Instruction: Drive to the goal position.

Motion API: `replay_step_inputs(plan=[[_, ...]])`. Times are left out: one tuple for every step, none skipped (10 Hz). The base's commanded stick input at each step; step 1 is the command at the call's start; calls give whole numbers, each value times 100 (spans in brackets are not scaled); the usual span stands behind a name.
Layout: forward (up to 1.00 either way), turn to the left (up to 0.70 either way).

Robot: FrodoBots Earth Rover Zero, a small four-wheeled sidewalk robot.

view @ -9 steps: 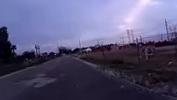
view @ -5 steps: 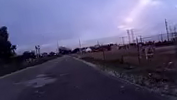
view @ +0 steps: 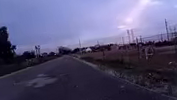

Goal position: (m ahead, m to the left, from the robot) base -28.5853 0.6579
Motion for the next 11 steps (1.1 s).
replay_step_inputs(plan=[[70, 35], [70, 35], [70, 35], [70, 35], [70, 35], [70, 35], [70, 35], [70, 35], [57, 42], [10, 65], [0, 70]])
